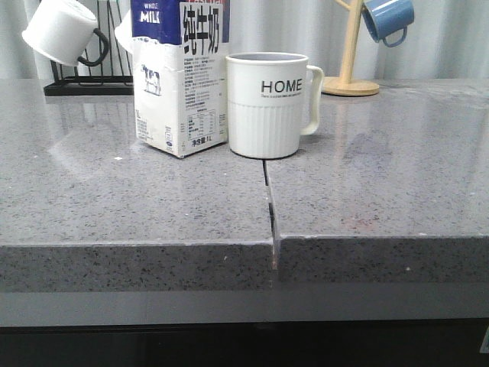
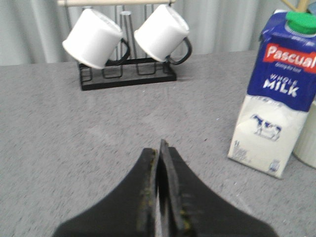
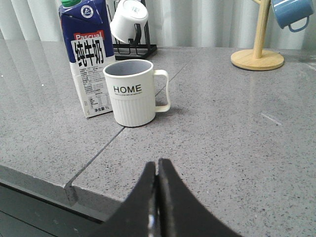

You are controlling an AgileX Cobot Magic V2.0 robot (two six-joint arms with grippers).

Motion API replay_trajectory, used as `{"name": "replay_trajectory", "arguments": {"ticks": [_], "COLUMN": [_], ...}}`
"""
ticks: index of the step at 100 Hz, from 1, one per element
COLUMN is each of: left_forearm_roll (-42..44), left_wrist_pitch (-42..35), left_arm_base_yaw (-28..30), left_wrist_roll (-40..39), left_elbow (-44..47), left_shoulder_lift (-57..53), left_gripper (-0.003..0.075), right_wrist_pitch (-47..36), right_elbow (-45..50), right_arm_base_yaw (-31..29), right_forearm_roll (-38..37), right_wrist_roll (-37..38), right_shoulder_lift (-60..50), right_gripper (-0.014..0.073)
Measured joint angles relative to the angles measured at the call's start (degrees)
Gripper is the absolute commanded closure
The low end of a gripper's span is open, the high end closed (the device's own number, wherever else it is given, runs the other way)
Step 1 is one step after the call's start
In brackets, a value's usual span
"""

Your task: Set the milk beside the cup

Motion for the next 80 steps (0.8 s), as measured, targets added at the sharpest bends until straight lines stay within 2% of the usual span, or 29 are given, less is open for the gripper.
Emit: {"name": "replay_trajectory", "arguments": {"ticks": [21, 40, 80], "left_forearm_roll": [0.1, 0.1, 5.57], "left_wrist_pitch": [-0.81, -5.3, -2.69], "left_arm_base_yaw": [2.43, 2.56, 7.87], "left_wrist_roll": [0.0, 0.0, -3.17], "left_elbow": [7.23, 13.02, 24.01], "left_shoulder_lift": [-7.31, -11.97, -25.11], "left_gripper": [0.0741, 0.0741, 0.0741], "right_wrist_pitch": [0.0, 0.0, 0.0], "right_elbow": [0.0, 0.0, 0.0], "right_arm_base_yaw": [0.0, 0.0, 0.0], "right_forearm_roll": [0.0, 0.0, 0.0], "right_wrist_roll": [0.0, 0.0, 0.0], "right_shoulder_lift": [0.0, 0.0, 0.0], "right_gripper": [0.0662, 0.0662, 0.0662]}}
